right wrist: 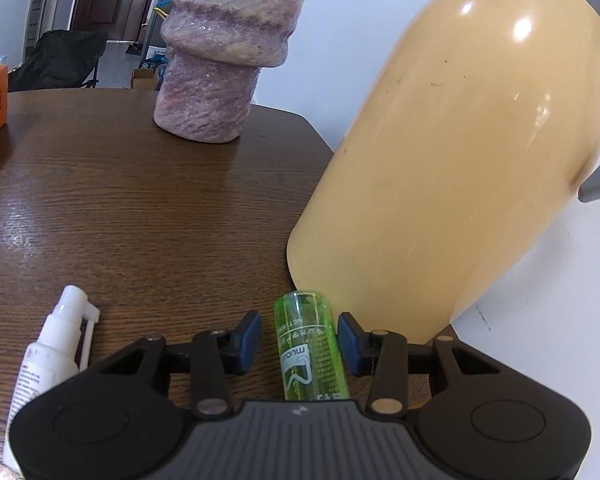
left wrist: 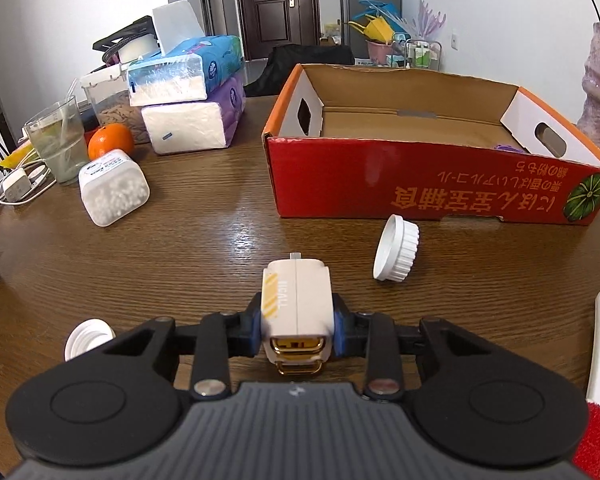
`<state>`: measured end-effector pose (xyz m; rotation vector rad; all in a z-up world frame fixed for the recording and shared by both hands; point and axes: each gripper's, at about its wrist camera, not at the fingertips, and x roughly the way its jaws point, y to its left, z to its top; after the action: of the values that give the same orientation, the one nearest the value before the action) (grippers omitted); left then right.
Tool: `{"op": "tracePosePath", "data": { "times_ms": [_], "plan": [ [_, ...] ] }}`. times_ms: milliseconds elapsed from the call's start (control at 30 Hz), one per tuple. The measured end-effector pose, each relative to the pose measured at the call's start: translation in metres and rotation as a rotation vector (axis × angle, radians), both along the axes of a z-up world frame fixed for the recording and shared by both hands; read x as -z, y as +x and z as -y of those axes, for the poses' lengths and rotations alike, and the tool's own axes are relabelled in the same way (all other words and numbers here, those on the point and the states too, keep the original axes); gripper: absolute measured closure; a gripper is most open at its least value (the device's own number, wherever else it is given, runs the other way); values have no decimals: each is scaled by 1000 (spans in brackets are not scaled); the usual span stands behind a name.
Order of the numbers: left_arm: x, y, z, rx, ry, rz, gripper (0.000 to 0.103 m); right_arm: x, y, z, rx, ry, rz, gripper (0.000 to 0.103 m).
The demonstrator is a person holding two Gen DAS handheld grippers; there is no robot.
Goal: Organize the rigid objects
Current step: 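Lift the plug adapter with the left tool while the right lifts the green bottle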
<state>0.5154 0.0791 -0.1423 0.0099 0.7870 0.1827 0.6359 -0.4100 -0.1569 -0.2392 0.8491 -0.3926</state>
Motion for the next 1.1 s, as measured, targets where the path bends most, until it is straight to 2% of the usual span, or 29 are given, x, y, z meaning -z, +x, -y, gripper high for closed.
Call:
{"op": "tracePosePath", "data": {
  "times_ms": [133, 267, 533, 833, 1100],
  "plan": [
    [0, 0, 0, 0, -1, 0, 70, -1, 0, 2, 13, 15, 0, 64],
    [0, -1, 0, 0, -3, 2, 70, -1, -4, -1, -6, 29, -4, 71],
    [0, -4, 1, -2, -12, 11, 70, -5, -22, -11, -63, 119, 23, 71],
    [1, -5, 0, -1, -21, 16, 70, -4, -39, -8, -38, 207, 60, 71],
    [1, -5, -1, -7, -22, 18, 70, -1, -51, -13, -36, 210, 108, 73]
  ]
}}
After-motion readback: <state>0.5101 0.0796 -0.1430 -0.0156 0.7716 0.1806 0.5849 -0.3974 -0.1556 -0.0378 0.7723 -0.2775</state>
